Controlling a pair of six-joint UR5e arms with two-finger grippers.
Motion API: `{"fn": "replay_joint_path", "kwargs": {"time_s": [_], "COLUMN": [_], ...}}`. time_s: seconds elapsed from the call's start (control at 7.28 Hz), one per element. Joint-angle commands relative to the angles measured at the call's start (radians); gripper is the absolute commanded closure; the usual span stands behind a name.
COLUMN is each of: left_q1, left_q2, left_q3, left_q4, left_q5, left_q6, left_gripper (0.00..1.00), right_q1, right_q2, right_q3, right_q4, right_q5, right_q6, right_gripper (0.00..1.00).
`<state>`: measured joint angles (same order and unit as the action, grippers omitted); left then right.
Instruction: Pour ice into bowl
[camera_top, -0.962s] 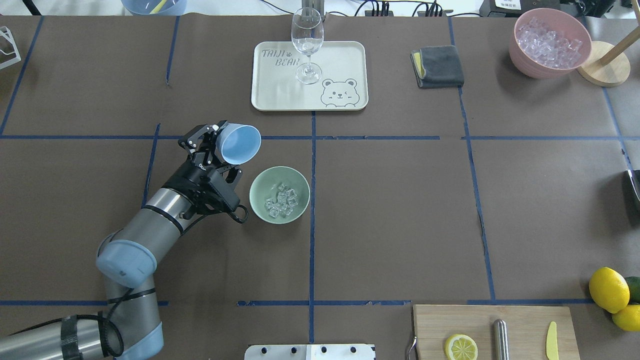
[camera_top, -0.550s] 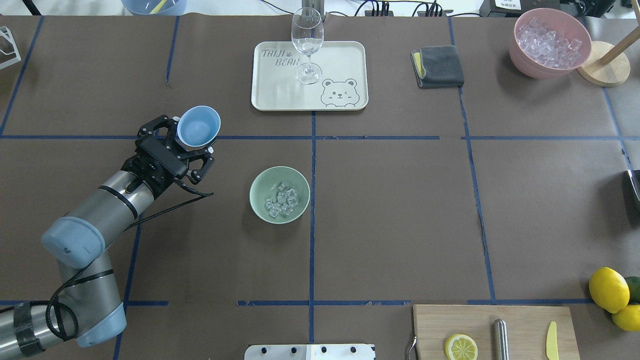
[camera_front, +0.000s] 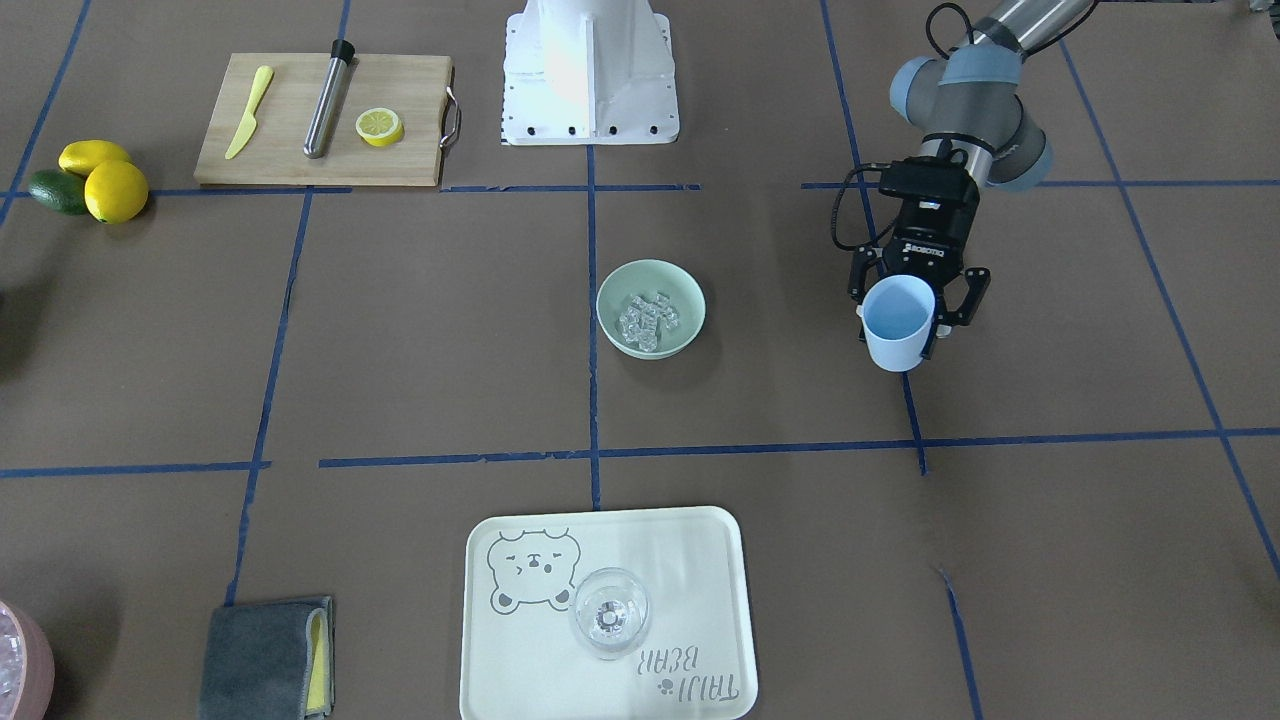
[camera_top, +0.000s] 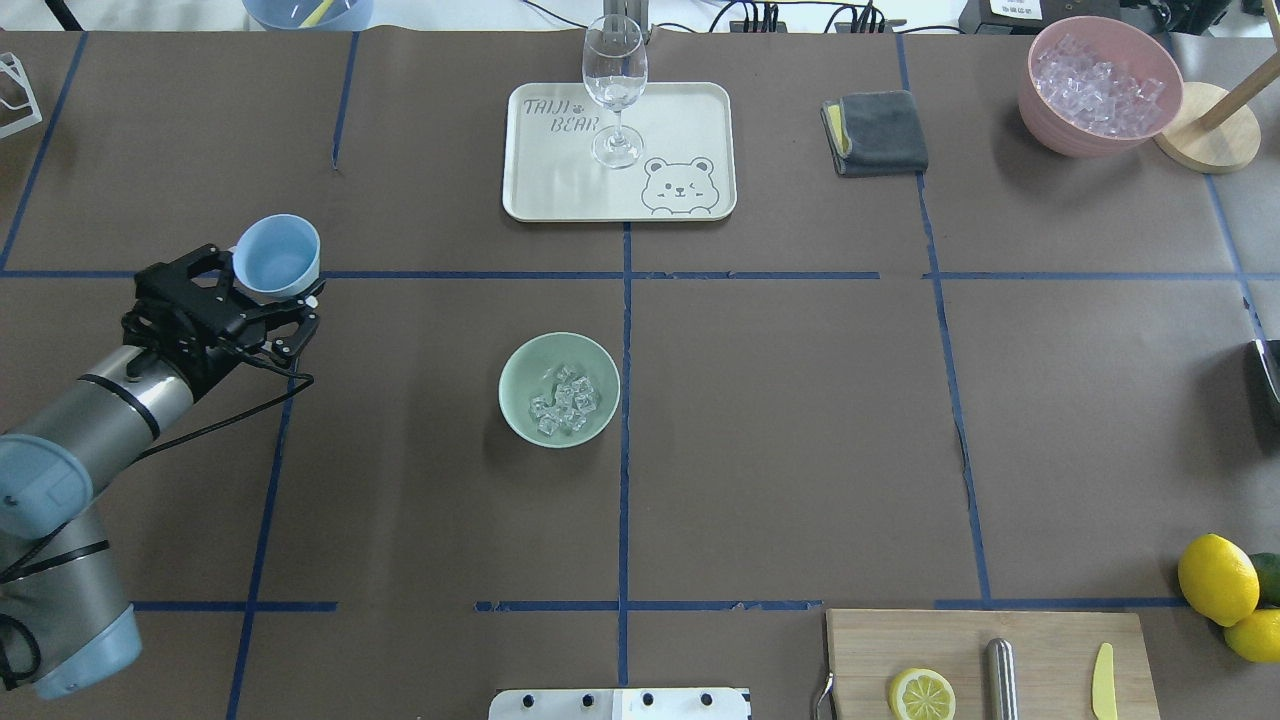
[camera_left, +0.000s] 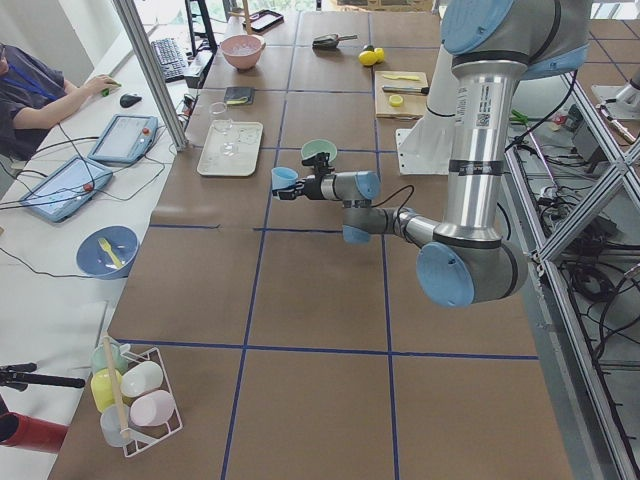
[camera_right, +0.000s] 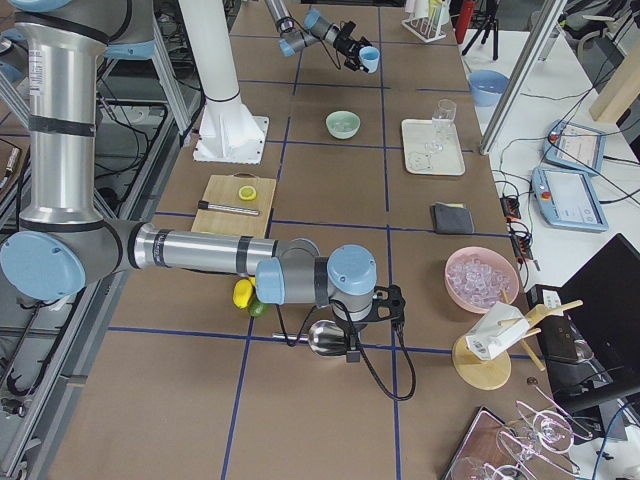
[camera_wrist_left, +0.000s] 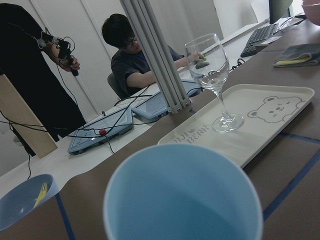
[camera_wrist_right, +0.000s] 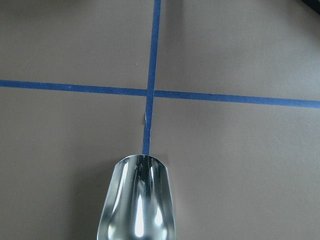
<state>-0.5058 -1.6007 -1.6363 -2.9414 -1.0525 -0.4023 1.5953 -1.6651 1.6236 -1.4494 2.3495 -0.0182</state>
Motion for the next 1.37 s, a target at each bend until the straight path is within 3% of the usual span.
{"fn": "replay_joint_path", "kwargs": {"time_s": [0.0, 0.14, 0.41, 0.69, 1.24], "left_q1": [-0.031, -0.031, -0.031, -0.020, 0.021], "left_q2": [0.164, 0.236, 0.259, 0.246, 0.243], "left_q3": [0.012, 0.019, 0.077, 0.134, 0.194], "left_q4": [-0.109, -0.142, -0.148, -0.148, -0.142], "left_q5": [-0.123, -0.123, -0.095, 0.125, 0.171], "left_q6": [-0.291, -0.327, -0.598, -0.659, -0.685], "left_gripper": [1.00, 1.00, 1.00, 1.00, 1.00], "right_q1": [0.000, 0.000, 0.000, 0.000, 0.000], "right_q2": [-0.001, -0.005, -0.019, -0.019, -0.021], "right_q3": [0.002, 0.002, 0.009, 0.010, 0.010], "right_q4": [0.000, 0.000, 0.001, 0.003, 0.001], "right_q5": [-0.006, -0.009, -0.007, -0.006, -0.006], "right_q6": [0.000, 0.000, -0.005, -0.005, -0.011], "right_gripper": [0.00, 0.00, 0.00, 0.00, 0.00]}}
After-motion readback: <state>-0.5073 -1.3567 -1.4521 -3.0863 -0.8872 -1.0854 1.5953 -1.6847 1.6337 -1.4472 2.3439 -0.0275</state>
